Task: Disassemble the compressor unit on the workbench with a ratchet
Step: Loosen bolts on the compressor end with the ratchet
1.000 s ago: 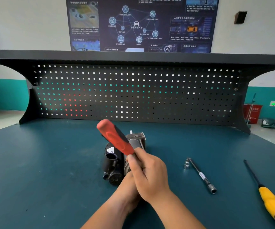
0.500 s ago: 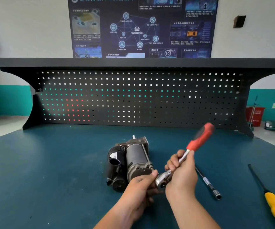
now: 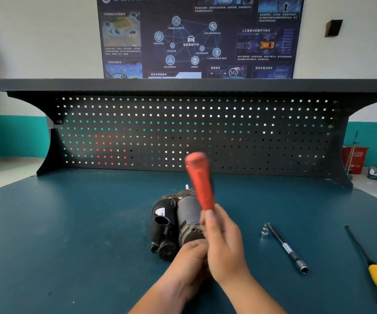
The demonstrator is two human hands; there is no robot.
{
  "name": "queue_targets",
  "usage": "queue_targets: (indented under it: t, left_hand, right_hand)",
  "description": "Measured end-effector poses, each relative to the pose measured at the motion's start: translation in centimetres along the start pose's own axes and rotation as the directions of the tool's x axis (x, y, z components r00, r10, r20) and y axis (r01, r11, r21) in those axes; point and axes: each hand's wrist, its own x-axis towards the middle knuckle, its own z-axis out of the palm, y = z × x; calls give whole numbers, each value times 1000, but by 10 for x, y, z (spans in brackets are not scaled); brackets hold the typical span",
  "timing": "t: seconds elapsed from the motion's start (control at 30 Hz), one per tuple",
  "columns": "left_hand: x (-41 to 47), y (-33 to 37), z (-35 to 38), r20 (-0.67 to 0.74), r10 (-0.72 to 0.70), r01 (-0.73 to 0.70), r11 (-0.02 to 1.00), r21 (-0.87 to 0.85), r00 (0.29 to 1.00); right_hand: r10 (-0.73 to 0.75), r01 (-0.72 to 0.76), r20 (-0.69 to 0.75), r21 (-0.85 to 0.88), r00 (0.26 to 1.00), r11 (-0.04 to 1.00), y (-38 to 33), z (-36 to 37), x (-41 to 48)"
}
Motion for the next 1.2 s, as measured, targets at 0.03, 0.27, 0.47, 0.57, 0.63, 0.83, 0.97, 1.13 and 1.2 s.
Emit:
queue_targets:
  t: [0.03, 0.27, 0.47, 0.57, 0.63, 0.83, 0.97, 1.13, 1.2]
  left_hand:
    - [1, -1, 0, -12, -10, 10, 1000, 10, 1000]
    - [4, -1, 5, -41, -28, 30, 998, 59, 999]
    - [1, 4, 5, -51, -142, 142, 990, -13, 989]
    - [1, 4, 5, -34, -127, 128, 992, 20, 991]
    - [3, 1, 5, -13, -110, 110, 993, 37, 994]
    - [0, 0, 3, 28, -19, 19, 1000, 1, 999]
    - [3, 1, 10, -34, -9, 11, 999, 49, 999]
    - [3, -1, 8, -23, 9, -7, 994, 113, 1000]
    - [1, 0, 7, -35, 13, -8, 991, 132, 999]
  right_hand:
    - [88, -76, -70, 160, 994, 984, -2, -1, 1]
    - [626, -234, -312, 737, 715, 634, 2, -23, 21]
    - [597, -228, -313, 717, 739, 659, 8, -24, 23]
    - [302, -166, -235, 463, 924, 870, 6, -17, 18]
    - [49, -35, -49, 260, 998, 965, 5, -14, 11]
    - [9, -6, -20, 119, 1000, 993, 0, -7, 1]
    - [607, -265, -258, 724, 751, 636, 7, -26, 22]
    - [791, -279, -249, 842, 559, 462, 17, -35, 27]
    - [709, -285, -292, 768, 642, 574, 13, -32, 28]
